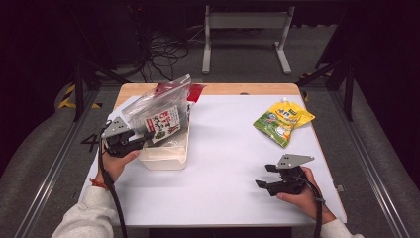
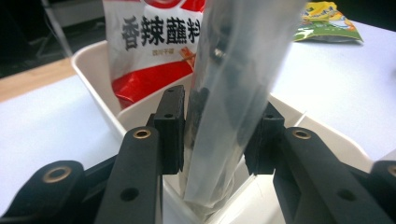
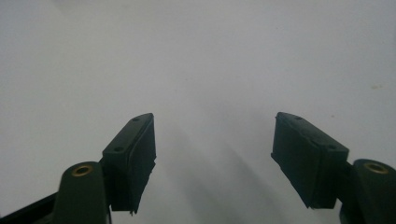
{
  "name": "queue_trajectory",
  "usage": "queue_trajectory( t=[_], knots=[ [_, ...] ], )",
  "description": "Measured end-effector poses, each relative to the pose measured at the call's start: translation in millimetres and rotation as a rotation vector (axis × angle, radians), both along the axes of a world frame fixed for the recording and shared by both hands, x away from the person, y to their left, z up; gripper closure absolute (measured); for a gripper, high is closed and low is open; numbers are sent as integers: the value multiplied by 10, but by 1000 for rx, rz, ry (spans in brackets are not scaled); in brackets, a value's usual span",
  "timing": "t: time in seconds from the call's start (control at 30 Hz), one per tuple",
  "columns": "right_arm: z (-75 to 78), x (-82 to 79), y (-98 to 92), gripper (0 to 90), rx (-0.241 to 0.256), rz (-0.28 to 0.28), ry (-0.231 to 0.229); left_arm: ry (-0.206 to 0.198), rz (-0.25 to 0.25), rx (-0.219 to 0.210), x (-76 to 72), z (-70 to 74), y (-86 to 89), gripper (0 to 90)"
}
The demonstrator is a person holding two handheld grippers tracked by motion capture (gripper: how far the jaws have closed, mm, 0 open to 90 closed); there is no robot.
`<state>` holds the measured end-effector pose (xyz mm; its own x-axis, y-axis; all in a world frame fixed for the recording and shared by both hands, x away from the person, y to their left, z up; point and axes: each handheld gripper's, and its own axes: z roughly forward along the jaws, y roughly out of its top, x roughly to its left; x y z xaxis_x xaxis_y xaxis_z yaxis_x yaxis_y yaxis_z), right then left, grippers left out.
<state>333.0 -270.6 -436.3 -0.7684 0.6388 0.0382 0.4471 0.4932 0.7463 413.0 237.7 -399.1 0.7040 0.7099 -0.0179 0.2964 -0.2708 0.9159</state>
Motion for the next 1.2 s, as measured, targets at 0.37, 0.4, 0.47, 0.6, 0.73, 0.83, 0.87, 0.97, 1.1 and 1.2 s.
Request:
queue_trajectory(
  t=[0.37,0.4,0.47,0.6,0.73,0.83,0.87,0.97,1.1,1.2],
  knots=[
    [63,30,-83,355,64,-48,-31,-63,76,-20,-277,123,105,588],
    [73,37,-103,362,67,-64,-40,-60,82,-32,-306,123,120,581],
    [90,52,-159,383,79,-102,-55,-70,94,-26,-379,127,141,577],
    [127,90,-305,427,108,-209,-87,-87,95,-7,-520,137,140,567],
    [104,228,-591,465,164,-394,-110,-114,74,11,-678,128,124,573],
    [81,334,-743,440,200,-490,-101,-117,46,30,-781,128,103,546],
    [72,370,-777,418,208,-519,-96,-115,39,35,-816,126,95,543],
    [29,476,-825,388,229,-556,-73,-111,18,43,-903,102,84,523],
    [-24,620,-832,357,242,-584,-52,-89,-42,82,-1027,18,-23,493],
    [-70,745,-816,346,246,-590,-22,-58,-104,110,-1099,-61,-160,471]
  ],
)
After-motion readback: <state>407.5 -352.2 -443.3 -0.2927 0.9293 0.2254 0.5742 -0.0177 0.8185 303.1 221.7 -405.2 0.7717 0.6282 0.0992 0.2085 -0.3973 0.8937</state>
